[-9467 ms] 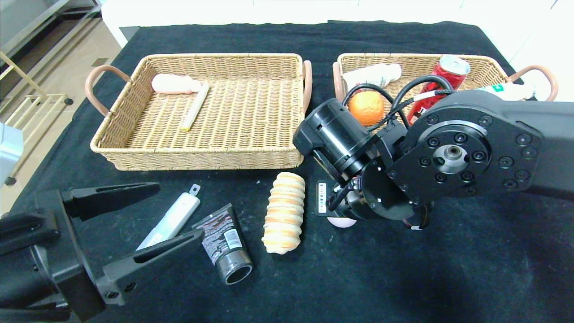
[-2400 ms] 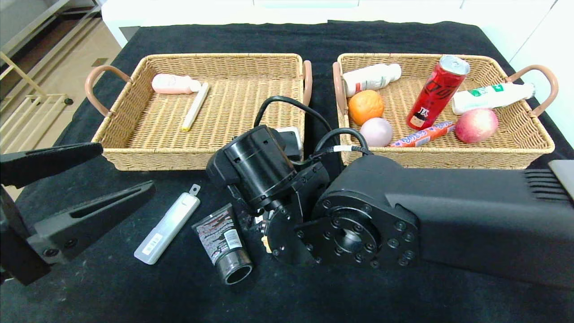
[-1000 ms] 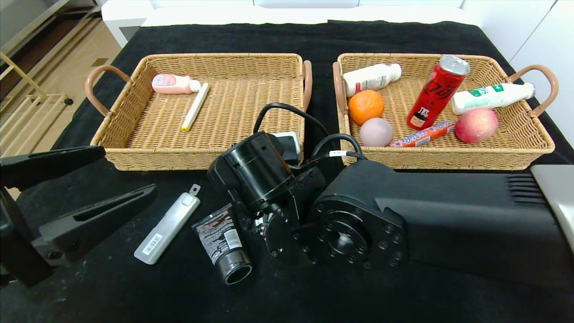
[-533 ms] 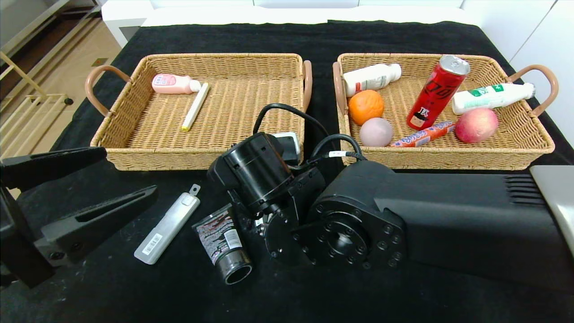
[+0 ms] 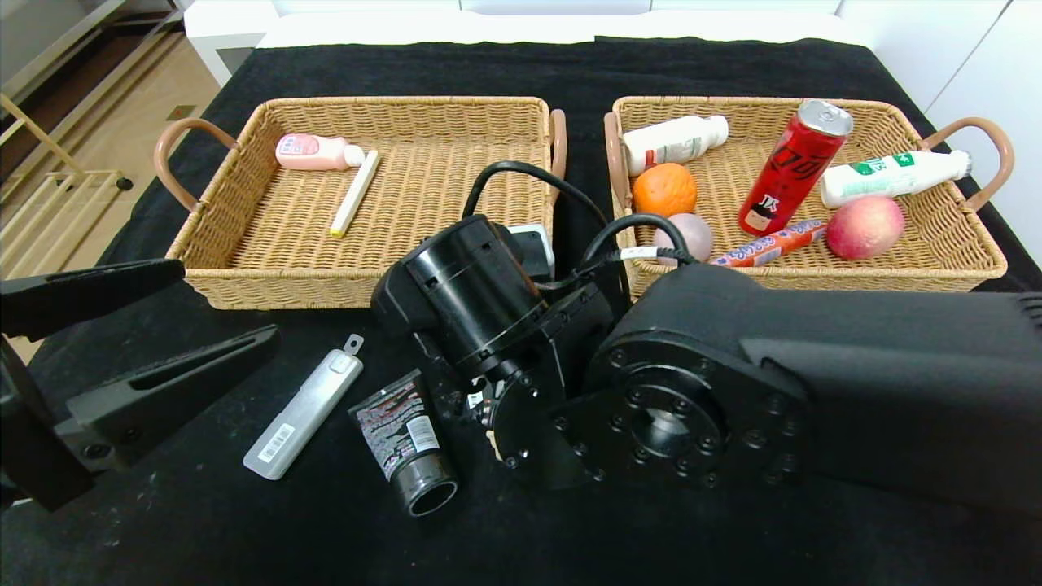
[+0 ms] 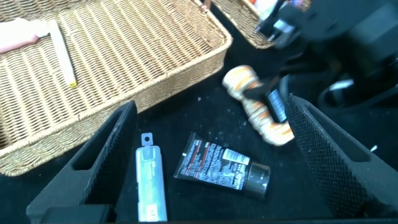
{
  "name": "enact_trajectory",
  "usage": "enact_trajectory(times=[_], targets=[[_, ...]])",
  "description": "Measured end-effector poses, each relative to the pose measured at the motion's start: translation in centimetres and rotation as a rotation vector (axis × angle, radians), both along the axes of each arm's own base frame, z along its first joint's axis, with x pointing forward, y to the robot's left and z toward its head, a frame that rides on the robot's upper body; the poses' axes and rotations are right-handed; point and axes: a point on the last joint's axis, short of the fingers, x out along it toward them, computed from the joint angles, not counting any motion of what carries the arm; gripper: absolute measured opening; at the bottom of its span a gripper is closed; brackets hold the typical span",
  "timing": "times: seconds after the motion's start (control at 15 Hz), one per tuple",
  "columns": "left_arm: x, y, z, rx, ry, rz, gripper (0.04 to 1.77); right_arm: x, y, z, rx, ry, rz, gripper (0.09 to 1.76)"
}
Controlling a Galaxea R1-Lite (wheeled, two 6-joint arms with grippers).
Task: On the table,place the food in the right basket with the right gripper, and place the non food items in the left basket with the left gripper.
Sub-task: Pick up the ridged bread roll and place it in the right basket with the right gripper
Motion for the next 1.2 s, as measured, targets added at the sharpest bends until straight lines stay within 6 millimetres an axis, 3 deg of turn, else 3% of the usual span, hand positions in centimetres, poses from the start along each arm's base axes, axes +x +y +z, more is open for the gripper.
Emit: enact_trajectory(times=[0.4, 0.6, 1.2], targets=[[0.1, 0.1, -0.1, 0.003, 0.006, 0.009, 1.72, -1.7, -3.5, 4.3, 0.022, -0.002, -0.019, 0.36], [0.2, 0.1, -0.2, 0.005, 0.01, 0.011, 1.72, -1.7, -5.3, 5.9, 0.033, -0.011, -0.045, 0.35], [0.3, 0.0, -0.4, 0.012, 0.019, 0.008, 1.72, 2.0, -12.9, 8.2, 0.013, -0.042, -0.226, 0.34]])
